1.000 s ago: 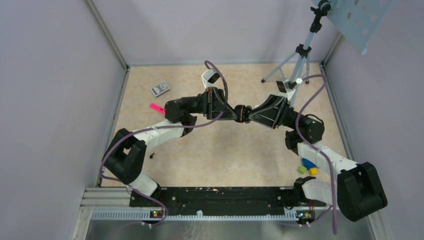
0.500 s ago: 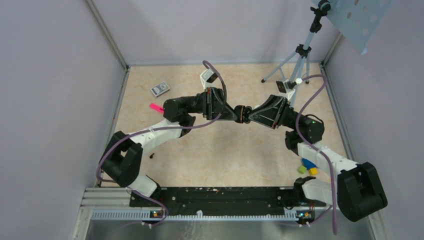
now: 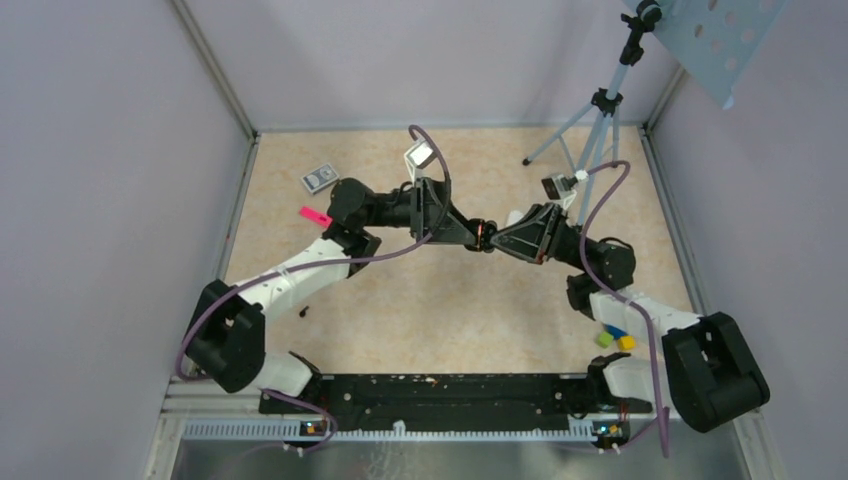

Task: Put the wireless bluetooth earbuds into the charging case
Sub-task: Pick up the right earbud from the center of the board.

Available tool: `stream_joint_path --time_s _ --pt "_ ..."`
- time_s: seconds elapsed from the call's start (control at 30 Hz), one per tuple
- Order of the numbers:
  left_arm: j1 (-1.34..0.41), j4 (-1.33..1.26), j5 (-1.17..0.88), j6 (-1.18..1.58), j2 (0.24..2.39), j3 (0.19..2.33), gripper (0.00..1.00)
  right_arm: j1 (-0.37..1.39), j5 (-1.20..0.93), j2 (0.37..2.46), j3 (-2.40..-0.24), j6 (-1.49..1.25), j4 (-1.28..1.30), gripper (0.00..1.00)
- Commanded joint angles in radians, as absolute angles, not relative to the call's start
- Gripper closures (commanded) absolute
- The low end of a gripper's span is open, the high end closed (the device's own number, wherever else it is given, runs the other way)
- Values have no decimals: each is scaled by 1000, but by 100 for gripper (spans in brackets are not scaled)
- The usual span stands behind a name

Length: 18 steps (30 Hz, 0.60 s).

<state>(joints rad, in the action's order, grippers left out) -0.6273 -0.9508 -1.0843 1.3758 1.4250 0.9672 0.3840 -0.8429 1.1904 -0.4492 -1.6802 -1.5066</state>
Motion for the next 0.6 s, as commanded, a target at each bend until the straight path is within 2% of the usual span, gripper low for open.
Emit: stream_joint_path --time_s 0.0,0.1,0.2,0.33,0.5,0.57 --pt "-586 -865 -1089 1277 1382 932 20 377 -823 1197 -394 -1642 -1671 100" --pt "-553 -818 -1097 1245 1369 907 8 372 -827 1183 -371 -1585 -1578 100" --pt "-526 -598 -1083 1105 1337 912 2 362 -817 1146 -359 -1502 -1399 100" --pt "-490 -107 -954 807 1284 962 2 338 -780 1076 -370 -1373 -1070 100" --pt "-411 233 -793 647 1216 965 1 329 -720 1015 -442 -1130 -585 100" --pt "-372 358 -649 598 1186 973 1 330 -680 999 -482 -1026 -395 100"
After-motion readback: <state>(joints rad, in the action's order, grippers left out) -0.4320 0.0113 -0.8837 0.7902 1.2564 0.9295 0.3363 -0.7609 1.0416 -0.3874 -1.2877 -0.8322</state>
